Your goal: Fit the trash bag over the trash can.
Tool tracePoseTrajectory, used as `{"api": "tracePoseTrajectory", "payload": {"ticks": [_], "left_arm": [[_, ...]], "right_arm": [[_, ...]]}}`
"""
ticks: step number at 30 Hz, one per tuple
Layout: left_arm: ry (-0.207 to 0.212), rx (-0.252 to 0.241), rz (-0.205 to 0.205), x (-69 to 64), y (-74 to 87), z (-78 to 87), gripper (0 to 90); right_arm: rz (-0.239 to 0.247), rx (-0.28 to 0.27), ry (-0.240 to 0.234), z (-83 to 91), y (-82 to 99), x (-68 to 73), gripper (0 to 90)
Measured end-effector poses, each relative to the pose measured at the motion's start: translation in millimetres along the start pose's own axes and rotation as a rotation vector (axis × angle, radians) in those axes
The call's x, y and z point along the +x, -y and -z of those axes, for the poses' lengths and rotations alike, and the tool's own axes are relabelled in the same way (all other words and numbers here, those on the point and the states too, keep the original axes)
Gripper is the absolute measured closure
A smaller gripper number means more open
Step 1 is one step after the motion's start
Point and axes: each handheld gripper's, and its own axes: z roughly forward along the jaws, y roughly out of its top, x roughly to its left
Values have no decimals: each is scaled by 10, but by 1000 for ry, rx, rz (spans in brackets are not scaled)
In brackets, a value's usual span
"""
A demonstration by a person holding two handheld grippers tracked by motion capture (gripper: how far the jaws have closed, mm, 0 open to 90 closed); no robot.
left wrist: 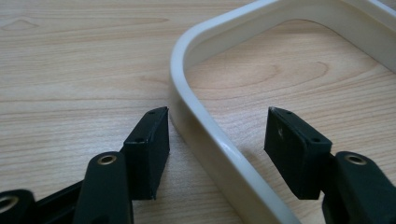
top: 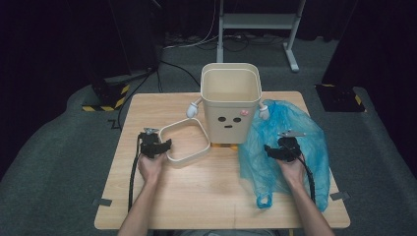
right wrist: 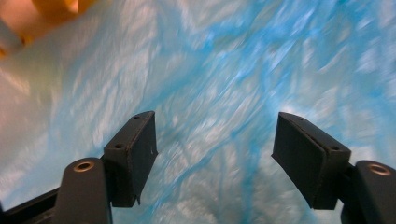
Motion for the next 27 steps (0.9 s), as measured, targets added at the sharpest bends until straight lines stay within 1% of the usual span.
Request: {"api": "tracePoseTrajectory", "payload": {"ticks": [2,5,8,11,14,17,19,20,22,25,27], "left_arm": [[-6,-3,-12,-17,5,-6,398],[-13,-21,-15,-22,35,-2,399],[-19,-33,-21,-26,62,9,405],[-26,-30,-28,-41,62,6,403],[-35,-26,-45,-60,62,1,391],[-41,-25,-55,-73,62,-4,380],[-35,-21,-59,-77,62,-5,368],[-32,-18,-63,-80,62,-5,359],[-37,-16,-71,-88,63,-6,350],[-39,-16,-73,-89,63,-6,349],[-35,-17,-69,-84,63,-5,349]], "right_arm": [[-21,-8,3,32,-57,-25,258],[-30,-31,8,67,-155,-42,245],[-34,-30,13,42,-229,-44,239],[-55,-19,10,-39,-294,-55,226],[-67,-16,22,-126,-353,-55,215],[-77,-11,39,-208,-409,-53,205],[-85,-11,61,-252,-432,-57,206],[-95,-7,63,-277,-442,-62,205],[-92,-2,82,-333,-465,-72,201],[-108,5,91,-407,-497,-86,192],[-109,7,97,-449,-516,-93,187]]}}
